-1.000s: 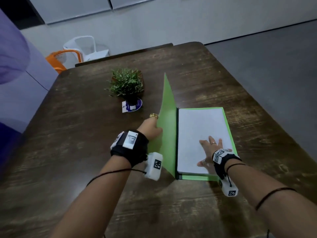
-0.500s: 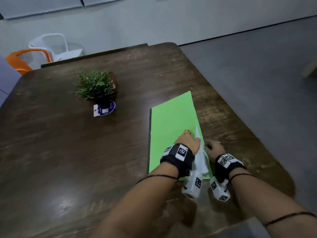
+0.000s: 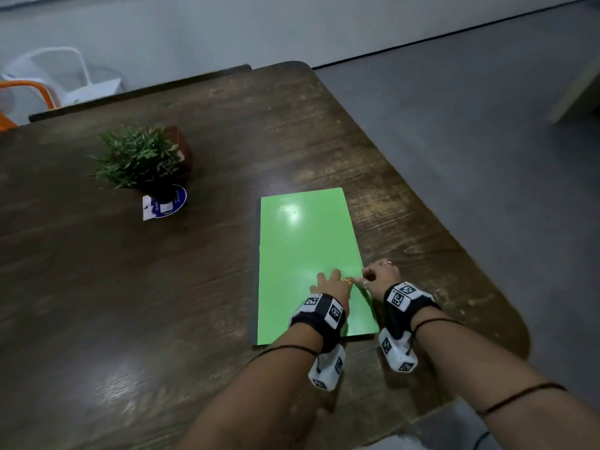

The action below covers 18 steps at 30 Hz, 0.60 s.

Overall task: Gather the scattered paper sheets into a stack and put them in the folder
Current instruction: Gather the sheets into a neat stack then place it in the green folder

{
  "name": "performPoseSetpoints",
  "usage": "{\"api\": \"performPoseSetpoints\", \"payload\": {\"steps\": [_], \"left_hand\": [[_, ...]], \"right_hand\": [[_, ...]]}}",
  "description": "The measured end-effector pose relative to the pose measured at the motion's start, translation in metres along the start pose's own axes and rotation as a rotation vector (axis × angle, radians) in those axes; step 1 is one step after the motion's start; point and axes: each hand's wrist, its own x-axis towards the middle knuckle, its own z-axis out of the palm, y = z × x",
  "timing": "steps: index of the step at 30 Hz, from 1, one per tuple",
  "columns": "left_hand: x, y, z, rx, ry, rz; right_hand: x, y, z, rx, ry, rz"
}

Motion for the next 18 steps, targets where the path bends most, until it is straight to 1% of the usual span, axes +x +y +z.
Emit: {"api": "performPoseSetpoints", "payload": {"steps": [1, 2, 3, 4, 6, 7, 9, 10, 11, 13, 14, 16, 17, 18], "left_hand": [[0.001, -0.007, -0.005, -0.002, 0.015, 0.006], [0.002, -0.017, -0.009, -0.014, 0.032, -0.020], [0.002, -0.028, -0.012, -0.049, 0.052, -0.094], [0.001, -0.039, -0.012, -0.107, 0.069, -0.209], [-0.008, -0.061, -0.008, -0.218, 0.068, -0.437], [-0.010, -0.069, -0.003, -0.261, 0.065, -0.507], [-0.014, -0.080, 0.008, -0.365, 0.073, -0.574], [-0.013, -0.084, 0.013, -0.415, 0.087, -0.582], [-0.014, -0.087, 0.016, -0.444, 0.109, -0.578], [-0.016, -0.089, 0.018, -0.459, 0.172, -0.590], [-0.017, -0.090, 0.017, -0.482, 0.218, -0.610], [-0.017, -0.098, 0.010, -0.608, 0.311, -0.715], [-0.016, -0.105, 0.006, -0.659, 0.324, -0.773], [-0.017, -0.111, 0.001, -0.691, 0.307, -0.794]], "right_hand": [[0.000, -0.005, 0.001, -0.020, 0.017, 0.035], [0.001, -0.010, 0.003, -0.020, 0.035, 0.076], [-0.001, -0.016, 0.005, -0.037, 0.048, 0.111], [0.000, -0.021, 0.007, -0.047, 0.050, 0.141], [0.000, -0.031, 0.012, -0.073, 0.036, 0.154], [-0.001, -0.034, 0.012, -0.087, 0.038, 0.152], [0.000, -0.039, 0.018, -0.093, -0.001, 0.175], [0.000, -0.040, 0.020, -0.112, -0.025, 0.188], [-0.001, -0.040, 0.020, -0.126, -0.031, 0.171], [0.000, -0.040, 0.018, -0.142, -0.060, 0.168], [0.001, -0.039, 0.015, -0.123, -0.078, 0.167], [0.005, -0.037, 0.008, -0.073, -0.121, 0.147], [0.007, -0.036, 0.005, -0.006, -0.126, 0.146], [0.008, -0.037, 0.004, 0.067, -0.121, 0.172]]}}
